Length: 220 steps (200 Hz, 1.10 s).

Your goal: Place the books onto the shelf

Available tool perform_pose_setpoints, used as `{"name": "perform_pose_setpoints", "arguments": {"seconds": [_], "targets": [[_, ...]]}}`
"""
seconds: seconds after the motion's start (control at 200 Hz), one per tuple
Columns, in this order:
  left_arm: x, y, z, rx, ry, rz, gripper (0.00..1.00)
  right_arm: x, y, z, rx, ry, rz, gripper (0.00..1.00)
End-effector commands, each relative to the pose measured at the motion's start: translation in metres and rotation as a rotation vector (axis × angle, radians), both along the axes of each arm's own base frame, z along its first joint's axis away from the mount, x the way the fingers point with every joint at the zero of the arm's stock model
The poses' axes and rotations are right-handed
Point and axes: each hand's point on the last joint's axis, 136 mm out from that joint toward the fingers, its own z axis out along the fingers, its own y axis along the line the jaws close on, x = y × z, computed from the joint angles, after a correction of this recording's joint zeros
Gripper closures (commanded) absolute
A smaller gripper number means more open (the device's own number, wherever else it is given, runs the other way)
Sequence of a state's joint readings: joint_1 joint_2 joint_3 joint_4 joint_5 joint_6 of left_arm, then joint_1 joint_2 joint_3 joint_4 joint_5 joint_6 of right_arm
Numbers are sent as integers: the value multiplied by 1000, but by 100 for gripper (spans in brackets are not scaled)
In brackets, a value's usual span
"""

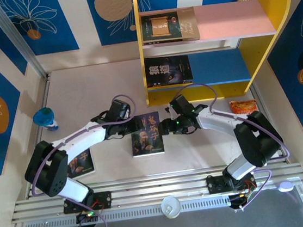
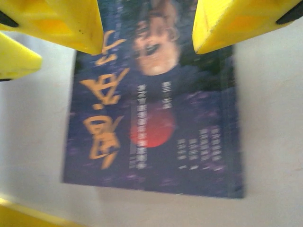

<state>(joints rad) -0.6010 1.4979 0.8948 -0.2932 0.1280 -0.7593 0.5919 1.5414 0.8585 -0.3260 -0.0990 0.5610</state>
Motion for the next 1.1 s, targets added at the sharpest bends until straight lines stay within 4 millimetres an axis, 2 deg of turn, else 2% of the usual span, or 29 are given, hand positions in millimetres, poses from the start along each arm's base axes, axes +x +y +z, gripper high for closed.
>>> {"name": "perform_pose_setpoints", "arguments": {"seconds": [0.0,0.12,0.5,1.095], "targets": [[-10,19,-8,47,17,-12,47,11,13,4,0,-26,3,34],[-12,23,-15,40,35,-11,47,14,18,0,-22,-19,15,36],[-15,19,-32,18,76,-18,47,17,26,-14,-64,0,44,42],[-18,21,-58,42,131,-16,48,10,35,-39,-108,44,85,49]]}}
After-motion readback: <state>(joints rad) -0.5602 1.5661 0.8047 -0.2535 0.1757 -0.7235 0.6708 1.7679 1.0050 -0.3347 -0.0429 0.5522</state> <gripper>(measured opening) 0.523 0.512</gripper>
